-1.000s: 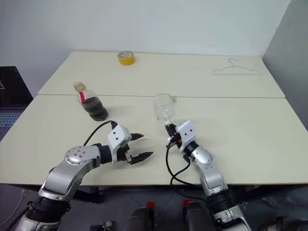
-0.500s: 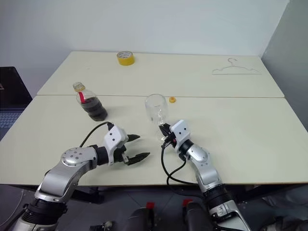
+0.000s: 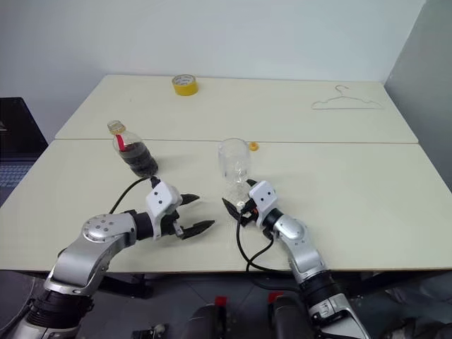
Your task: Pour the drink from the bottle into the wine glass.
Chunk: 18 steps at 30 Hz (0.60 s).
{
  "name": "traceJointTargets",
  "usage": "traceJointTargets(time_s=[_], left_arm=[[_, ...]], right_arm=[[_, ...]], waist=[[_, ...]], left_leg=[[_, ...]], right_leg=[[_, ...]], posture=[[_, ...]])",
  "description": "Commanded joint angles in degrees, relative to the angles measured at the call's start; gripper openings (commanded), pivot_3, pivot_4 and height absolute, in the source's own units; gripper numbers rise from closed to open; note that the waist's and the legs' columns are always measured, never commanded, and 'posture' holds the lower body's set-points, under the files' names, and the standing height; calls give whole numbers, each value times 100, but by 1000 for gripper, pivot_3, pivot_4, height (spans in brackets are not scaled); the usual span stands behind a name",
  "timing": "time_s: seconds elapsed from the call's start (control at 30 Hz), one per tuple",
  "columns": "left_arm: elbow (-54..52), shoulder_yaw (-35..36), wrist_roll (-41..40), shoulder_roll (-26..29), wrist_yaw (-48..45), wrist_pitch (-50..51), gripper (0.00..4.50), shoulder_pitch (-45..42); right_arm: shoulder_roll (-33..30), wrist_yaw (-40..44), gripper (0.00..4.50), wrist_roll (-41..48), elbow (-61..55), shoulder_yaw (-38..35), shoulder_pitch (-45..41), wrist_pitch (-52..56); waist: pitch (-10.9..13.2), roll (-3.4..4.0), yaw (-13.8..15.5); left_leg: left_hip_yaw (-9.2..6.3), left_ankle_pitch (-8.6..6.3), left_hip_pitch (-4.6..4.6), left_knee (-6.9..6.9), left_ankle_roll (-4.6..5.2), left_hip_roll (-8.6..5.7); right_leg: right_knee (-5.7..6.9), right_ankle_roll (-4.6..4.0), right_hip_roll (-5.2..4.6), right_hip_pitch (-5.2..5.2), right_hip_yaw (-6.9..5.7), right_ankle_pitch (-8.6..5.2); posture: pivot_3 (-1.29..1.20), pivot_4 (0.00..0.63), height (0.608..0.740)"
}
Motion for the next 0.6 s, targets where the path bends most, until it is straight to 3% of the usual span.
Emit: traceJointTargets(time_s=[0.03, 0.33, 0.6], left_arm=[[-149, 687, -422, 104, -50, 38, 4500, 11], [-443, 2446, -1604, 384, -146, 556, 4500, 644], [109, 3658, -1872, 739, 30, 661, 4500, 899]], right_arm=[[-341, 150, 4459, 135, -775, -222, 281, 265], [-2029, 1005, 4459, 1076, -2350, -1230, 892, 1860], [-3884, 2153, 4459, 2375, -2906, -2177, 16, 3714]], waist=[[0, 0, 3], [6, 2, 12], [23, 13, 23]], left_leg=[[-1, 0, -1, 0, 0, 2], [7, 0, -2, 1, 0, 0], [8, 0, -1, 4, 0, -2]], right_leg=[[-1, 0, -1, 0, 0, 0], [-5, 8, -11, -2, -2, -2], [-6, -26, -11, -1, -4, -22]], posture=[[0, 150, 740], [0, 150, 740], [0, 150, 740]])
